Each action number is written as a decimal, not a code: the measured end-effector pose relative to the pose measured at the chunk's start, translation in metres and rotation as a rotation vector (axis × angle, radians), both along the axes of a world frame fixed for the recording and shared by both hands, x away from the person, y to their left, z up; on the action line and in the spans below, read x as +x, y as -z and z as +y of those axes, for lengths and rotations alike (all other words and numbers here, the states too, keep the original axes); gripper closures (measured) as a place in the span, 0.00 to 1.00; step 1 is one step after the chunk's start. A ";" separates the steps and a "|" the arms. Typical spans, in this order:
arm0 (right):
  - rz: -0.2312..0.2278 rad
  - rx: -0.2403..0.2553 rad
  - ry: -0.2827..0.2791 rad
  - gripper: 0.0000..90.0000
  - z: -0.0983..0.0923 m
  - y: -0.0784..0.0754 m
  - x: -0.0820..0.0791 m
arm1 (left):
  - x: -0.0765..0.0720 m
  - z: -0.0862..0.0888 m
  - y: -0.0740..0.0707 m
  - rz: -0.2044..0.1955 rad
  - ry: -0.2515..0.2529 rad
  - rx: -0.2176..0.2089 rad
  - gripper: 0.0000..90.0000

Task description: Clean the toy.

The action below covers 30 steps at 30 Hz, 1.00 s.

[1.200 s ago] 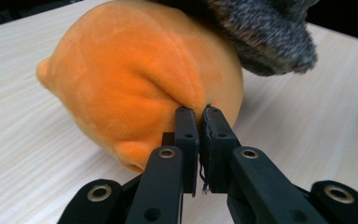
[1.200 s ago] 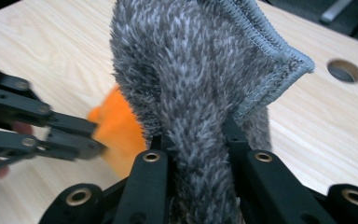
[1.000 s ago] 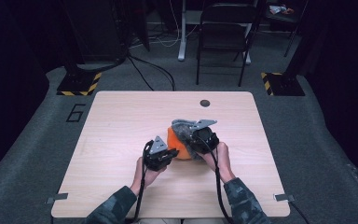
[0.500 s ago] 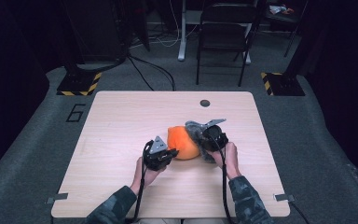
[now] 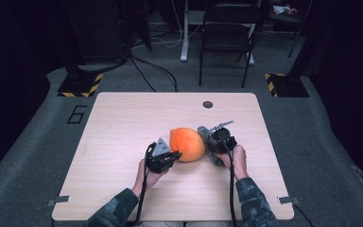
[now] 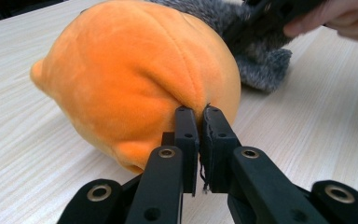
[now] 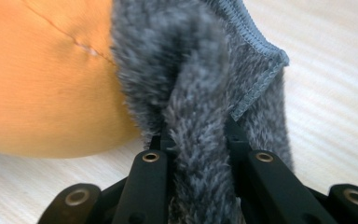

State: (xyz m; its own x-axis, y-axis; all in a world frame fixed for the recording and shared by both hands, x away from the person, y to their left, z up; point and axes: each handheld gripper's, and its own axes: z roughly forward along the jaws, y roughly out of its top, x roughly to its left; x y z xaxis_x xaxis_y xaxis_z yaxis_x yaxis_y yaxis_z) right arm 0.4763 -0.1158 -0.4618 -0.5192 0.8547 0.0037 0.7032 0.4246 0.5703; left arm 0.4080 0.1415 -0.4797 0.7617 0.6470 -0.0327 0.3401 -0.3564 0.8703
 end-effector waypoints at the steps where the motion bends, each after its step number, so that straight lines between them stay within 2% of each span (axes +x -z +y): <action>1: -0.029 -0.004 -0.009 0.85 0.000 -0.005 -0.001 | 0.000 0.000 0.000 0.000 0.000 -0.001 0.95; 2: -0.036 0.009 -0.016 0.85 0.001 -0.012 -0.003 | 0.001 0.001 0.000 0.003 0.003 0.001 0.95; 5: -0.100 0.061 -0.037 0.85 0.007 -0.033 -0.011 | 0.000 0.000 0.000 0.000 0.013 0.008 0.95; 6: -0.112 0.079 -0.055 0.85 0.011 -0.039 -0.014 | 0.000 0.000 -0.001 0.007 0.017 0.004 0.95; 8: -0.147 0.101 -0.101 0.85 0.021 -0.049 -0.022 | -0.001 -0.001 0.000 -0.004 0.013 0.006 0.95; 11: -0.171 0.087 -0.164 0.85 0.040 -0.053 -0.032 | -0.001 -0.002 -0.001 -0.002 0.028 0.011 0.95; 13: -0.171 0.064 -0.198 0.85 0.050 -0.050 -0.035 | -0.002 -0.002 -0.001 -0.002 0.033 0.008 0.95; 15: -0.174 0.037 -0.205 0.85 0.055 -0.044 -0.035 | -0.001 -0.002 0.001 0.003 0.033 0.011 0.95; 19: -0.166 0.033 -0.187 0.85 0.050 -0.040 -0.031 | -0.001 -0.003 0.000 -0.004 0.034 0.010 0.95; 21: -0.166 0.015 -0.170 0.85 0.046 -0.038 -0.029 | -0.001 -0.002 0.000 -0.003 0.032 0.010 0.95; 30: -0.104 0.018 -0.088 0.85 0.024 -0.022 -0.015 | -0.001 -0.001 0.001 0.001 0.024 0.010 0.95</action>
